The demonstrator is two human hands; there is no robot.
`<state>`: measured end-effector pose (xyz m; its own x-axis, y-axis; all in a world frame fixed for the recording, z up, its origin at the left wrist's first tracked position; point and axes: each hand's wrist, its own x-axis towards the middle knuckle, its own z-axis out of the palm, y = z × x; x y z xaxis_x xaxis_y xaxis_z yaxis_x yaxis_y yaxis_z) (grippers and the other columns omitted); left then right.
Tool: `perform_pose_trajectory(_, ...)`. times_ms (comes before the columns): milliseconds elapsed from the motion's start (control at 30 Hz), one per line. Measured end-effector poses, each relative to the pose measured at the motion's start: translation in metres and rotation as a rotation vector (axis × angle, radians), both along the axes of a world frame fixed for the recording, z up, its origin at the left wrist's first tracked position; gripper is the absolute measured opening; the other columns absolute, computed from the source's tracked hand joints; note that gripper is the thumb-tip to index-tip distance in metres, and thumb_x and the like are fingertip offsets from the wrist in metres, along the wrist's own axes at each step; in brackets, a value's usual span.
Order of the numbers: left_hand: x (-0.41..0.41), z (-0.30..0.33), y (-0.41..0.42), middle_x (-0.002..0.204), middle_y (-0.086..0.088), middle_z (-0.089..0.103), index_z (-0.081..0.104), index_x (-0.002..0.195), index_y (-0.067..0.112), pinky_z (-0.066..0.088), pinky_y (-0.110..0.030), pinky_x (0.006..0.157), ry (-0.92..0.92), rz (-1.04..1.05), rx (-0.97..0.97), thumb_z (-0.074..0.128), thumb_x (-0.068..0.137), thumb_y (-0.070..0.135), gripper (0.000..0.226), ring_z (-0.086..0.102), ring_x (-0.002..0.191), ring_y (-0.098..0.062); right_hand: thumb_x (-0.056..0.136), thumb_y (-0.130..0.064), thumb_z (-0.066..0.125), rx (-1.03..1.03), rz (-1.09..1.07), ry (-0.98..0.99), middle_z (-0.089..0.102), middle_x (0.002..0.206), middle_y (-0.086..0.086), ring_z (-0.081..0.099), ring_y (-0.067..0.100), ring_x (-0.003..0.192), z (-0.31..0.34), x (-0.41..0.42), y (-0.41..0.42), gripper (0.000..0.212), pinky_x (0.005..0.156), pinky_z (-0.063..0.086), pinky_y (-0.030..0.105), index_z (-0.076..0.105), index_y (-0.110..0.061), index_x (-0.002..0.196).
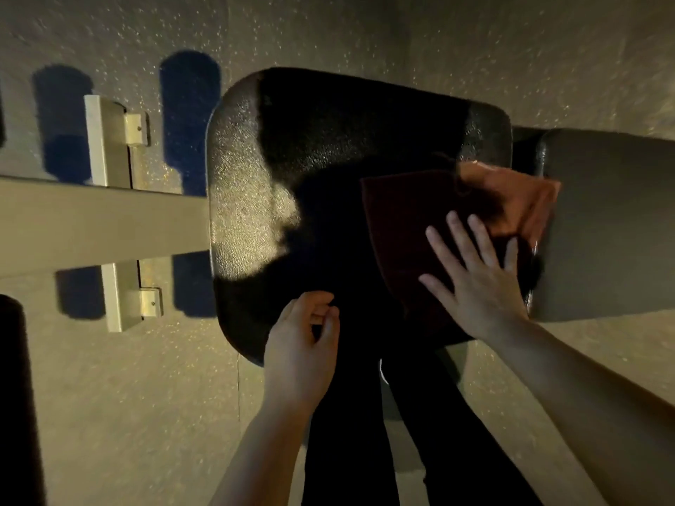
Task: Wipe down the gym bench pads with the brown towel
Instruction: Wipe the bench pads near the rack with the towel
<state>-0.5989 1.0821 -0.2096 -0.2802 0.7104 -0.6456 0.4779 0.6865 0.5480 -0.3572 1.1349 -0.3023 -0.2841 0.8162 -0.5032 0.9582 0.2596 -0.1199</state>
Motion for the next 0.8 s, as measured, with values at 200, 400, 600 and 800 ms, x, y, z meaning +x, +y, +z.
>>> perform_pose_trajectory(200, 0.037, -0.001, -0.038, 0.104, 0.01, 0.067, 0.066, 0.117, 0.023, 0.055, -0.027, 0.086, 0.009, -0.022, -0.039, 0.058, 0.097, 0.023, 0.021, 0.063, 0.094, 0.0, 0.094, -0.055, 0.038, 0.018, 0.128, 0.043, 0.007, 0.164, 0.01, 0.007, 0.038, 0.15, 0.004, -0.012, -0.066, 0.07, 0.109, 0.018, 0.075, 0.014, -0.028, 0.154)
perform_pose_trajectory(400, 0.029, 0.016, -0.073, 0.103, 0.01, 0.066, 0.067, 0.116, 0.025, 0.052, -0.021, 0.082, 0.062, 0.059, 0.015, 0.059, 0.096, 0.024, 0.021, 0.062, 0.093, 0.0, 0.087, -0.057, 0.05, -0.025, 0.352, 0.083, 0.018, 0.16, 0.009, 0.013, 0.04, 0.148, 0.005, -0.057, -0.067, 0.07, 0.103, 0.009, 0.082, 0.026, -0.033, 0.148)
perform_pose_trajectory(600, -0.015, 0.029, -0.089, 0.098, 0.004, 0.069, 0.07, 0.111, 0.019, 0.055, -0.033, 0.076, 0.132, 0.22, 0.119, 0.061, 0.095, 0.023, 0.019, 0.064, 0.086, -0.004, 0.094, -0.061, 0.031, -0.041, 0.482, 0.081, -0.001, 0.166, 0.003, -0.005, 0.035, 0.15, 0.017, -0.138, -0.023, 0.067, 0.106, -0.001, 0.079, 0.015, -0.038, 0.155)
perform_pose_trajectory(800, -0.042, 0.047, -0.105, 0.1, 0.006, 0.067, 0.066, 0.109, 0.026, 0.055, -0.041, 0.084, 0.114, 0.312, 0.123, 0.05, 0.097, 0.037, 0.023, 0.065, 0.092, -0.008, 0.101, -0.056, 0.029, -0.065, 0.536, 0.086, -0.02, 0.163, 0.001, -0.026, 0.036, 0.146, 0.029, -0.213, -0.041, 0.066, 0.108, -0.008, 0.076, -0.007, -0.041, 0.154)
